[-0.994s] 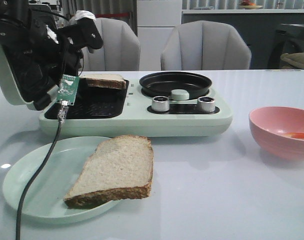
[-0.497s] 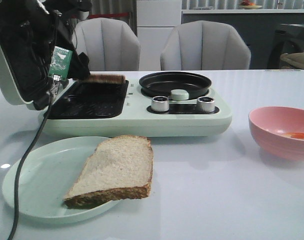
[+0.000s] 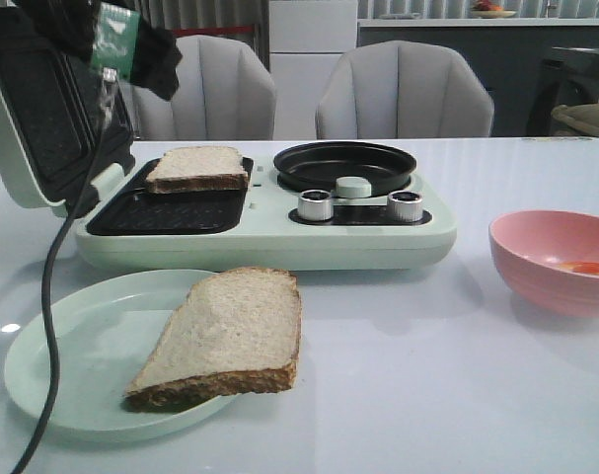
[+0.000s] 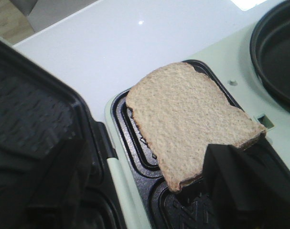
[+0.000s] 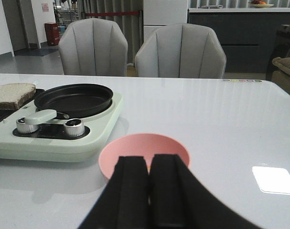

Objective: Make breakfast with bread and shrimp
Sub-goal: 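Lower the bread onto the farther press plate and open left gripper, then withdraw the left gripper away from the breakfast maker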

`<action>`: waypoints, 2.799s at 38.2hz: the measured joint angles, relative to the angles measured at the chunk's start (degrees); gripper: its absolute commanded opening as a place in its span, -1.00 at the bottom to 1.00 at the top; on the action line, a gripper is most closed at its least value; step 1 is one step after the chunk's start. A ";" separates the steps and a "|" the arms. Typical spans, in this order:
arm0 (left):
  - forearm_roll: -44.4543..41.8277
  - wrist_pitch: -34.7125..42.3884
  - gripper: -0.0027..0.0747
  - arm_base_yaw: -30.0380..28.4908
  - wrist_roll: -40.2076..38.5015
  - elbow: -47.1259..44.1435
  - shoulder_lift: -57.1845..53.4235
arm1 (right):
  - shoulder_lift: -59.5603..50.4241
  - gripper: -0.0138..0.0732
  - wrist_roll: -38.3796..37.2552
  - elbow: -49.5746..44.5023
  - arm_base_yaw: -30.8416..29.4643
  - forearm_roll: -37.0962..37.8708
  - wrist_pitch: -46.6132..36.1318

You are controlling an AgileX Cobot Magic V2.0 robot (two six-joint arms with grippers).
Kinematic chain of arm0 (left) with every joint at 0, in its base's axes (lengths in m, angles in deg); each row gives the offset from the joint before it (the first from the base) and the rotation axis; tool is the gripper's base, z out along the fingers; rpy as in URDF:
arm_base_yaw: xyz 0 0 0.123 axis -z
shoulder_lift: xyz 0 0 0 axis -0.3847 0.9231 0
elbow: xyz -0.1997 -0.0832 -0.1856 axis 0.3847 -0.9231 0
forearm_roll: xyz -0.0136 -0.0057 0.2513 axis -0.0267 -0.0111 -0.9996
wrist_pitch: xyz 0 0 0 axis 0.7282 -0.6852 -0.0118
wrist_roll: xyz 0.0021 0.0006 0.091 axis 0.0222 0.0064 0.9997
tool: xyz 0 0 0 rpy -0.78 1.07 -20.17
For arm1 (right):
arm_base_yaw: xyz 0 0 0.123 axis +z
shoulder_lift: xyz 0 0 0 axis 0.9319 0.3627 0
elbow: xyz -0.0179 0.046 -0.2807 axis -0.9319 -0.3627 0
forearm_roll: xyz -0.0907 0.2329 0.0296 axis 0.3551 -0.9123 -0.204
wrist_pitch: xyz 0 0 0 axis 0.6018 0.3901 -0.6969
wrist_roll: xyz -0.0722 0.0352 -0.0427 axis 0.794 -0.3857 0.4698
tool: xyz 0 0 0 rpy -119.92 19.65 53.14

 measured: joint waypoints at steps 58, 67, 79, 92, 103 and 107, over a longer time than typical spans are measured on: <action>25.80 -12.67 0.44 0.40 3.74 -43.70 -80.36 | 0.00 -0.35 0.00 0.00 0.00 0.00 0.00; 25.80 -13.69 0.44 0.73 5.74 -47.11 -90.71 | 0.00 -0.35 0.00 0.00 0.00 0.00 0.00; 25.84 -12.68 0.44 3.98 5.98 -52.17 -94.56 | 0.00 -0.35 0.00 0.00 0.00 0.00 0.00; 25.93 -12.23 0.44 4.35 5.98 -53.08 -94.56 | 0.00 -0.35 0.00 0.00 0.00 0.00 0.00; 25.93 -12.23 0.44 4.35 5.98 -53.08 -94.56 | 0.00 -0.35 0.00 0.21 0.00 0.00 -4.48; 25.93 -12.19 0.44 4.35 5.98 -53.08 -94.56 | 0.00 -0.35 0.00 3.50 0.00 -0.10 -4.01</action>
